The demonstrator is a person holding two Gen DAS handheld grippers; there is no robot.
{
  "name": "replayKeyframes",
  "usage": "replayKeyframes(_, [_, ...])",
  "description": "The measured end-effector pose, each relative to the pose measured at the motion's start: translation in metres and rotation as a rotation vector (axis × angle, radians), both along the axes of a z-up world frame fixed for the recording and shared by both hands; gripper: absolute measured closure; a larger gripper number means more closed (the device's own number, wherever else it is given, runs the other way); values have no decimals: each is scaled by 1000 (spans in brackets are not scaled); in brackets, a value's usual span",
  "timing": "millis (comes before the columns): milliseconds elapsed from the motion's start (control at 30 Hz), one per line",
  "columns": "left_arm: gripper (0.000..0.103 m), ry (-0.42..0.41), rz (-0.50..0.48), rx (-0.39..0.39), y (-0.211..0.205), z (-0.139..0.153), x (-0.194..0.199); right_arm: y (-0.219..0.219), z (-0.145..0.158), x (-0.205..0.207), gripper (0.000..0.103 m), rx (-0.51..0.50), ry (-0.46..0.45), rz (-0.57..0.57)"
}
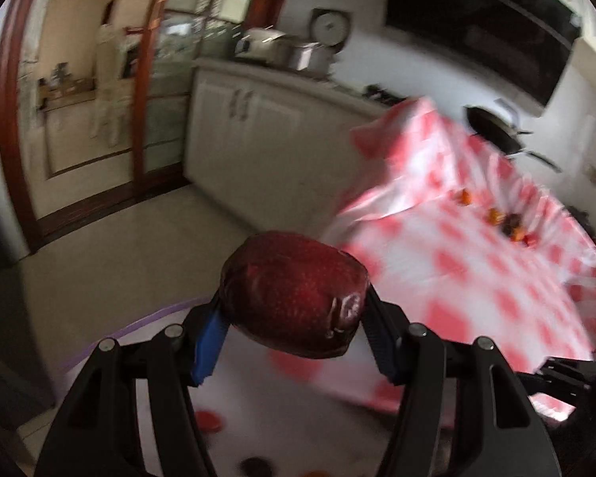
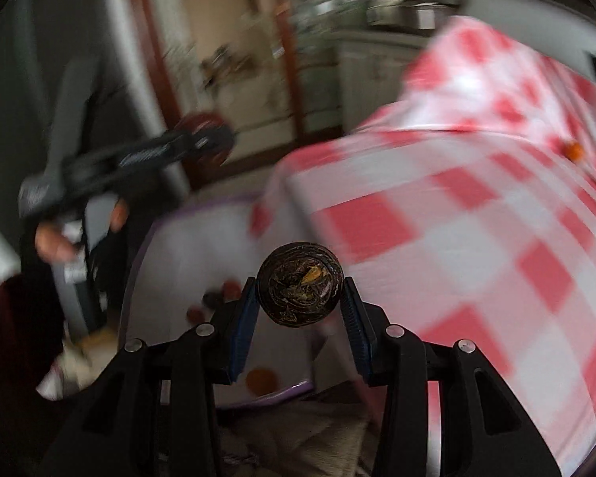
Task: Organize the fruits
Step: 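Lift and carry both held fruits over the white box, then open both grippers to drop the fruits into the box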
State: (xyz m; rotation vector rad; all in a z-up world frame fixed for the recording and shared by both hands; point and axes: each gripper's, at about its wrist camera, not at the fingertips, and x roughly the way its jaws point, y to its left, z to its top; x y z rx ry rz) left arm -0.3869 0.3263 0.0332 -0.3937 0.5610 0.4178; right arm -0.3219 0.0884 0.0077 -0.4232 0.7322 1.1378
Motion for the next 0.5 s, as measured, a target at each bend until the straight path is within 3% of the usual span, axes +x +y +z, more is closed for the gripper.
replayKeyframes(133, [41,134,90,-38,24,-44,-11,47,-29,-30,61,-148,-32,162])
replayKeyframes(233, [41,251,142,-85,38,-77,-12,82,-71,-47,61,-307,-16,260])
replayKeyframes(333, [41,367,182,-124,52,-106,-9,103,-110,-59,61,-450,-13,310])
replayKeyframes(500, [41,502,244,-213,75,-150,-15,121,-145,-58,61,-570,45,329])
